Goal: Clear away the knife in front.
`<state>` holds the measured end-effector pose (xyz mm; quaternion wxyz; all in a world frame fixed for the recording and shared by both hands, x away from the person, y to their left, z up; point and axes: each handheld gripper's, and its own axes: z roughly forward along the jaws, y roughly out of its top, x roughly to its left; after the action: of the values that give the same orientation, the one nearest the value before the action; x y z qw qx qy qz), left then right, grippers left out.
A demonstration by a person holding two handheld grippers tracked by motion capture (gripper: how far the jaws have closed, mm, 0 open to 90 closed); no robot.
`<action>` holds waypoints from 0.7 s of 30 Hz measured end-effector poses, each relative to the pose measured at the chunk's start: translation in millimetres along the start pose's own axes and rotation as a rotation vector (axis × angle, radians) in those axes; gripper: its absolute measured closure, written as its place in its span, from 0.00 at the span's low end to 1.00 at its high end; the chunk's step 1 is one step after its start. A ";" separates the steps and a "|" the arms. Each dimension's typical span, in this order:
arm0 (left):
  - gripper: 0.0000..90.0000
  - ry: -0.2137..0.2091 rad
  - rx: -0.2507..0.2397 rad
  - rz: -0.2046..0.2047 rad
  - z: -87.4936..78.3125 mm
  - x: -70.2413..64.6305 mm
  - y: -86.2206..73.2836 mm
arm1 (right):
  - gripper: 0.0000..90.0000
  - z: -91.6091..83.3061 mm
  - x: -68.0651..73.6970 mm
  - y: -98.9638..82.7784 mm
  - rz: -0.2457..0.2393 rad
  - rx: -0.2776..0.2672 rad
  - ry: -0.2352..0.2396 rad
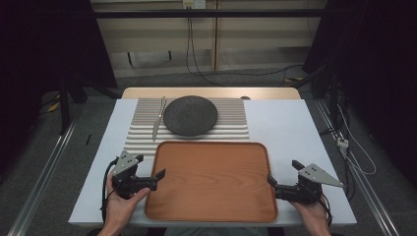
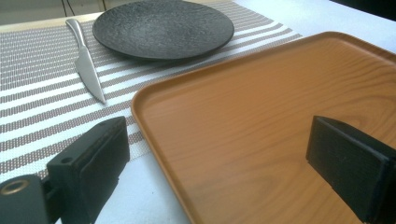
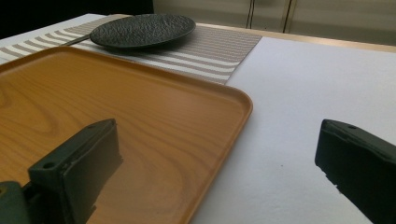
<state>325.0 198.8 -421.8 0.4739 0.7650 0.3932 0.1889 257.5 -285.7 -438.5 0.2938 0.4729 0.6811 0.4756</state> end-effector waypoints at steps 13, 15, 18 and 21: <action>0.05 0.018 0.033 0.055 8.3 -0.8 5.9 | 0.00 1.2 -1.7 -1.0 0.008 0.011 0.003; 0.05 0.015 0.034 0.056 9.6 -1.5 6.5 | 0.00 1.3 -2.0 -1.1 0.008 0.012 0.003; 0.05 0.015 0.041 0.066 12.1 -0.8 8.8 | 0.00 1.1 -2.9 -1.0 0.012 0.013 0.004; 0.05 0.018 0.046 0.054 14.3 5.5 13.9 | 0.00 0.7 -2.1 -1.3 0.011 0.016 0.001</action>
<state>343.7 191.5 -417.0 0.4472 0.7843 0.3810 0.1995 258.4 -287.5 -440.1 0.2869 0.4786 0.6826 0.4719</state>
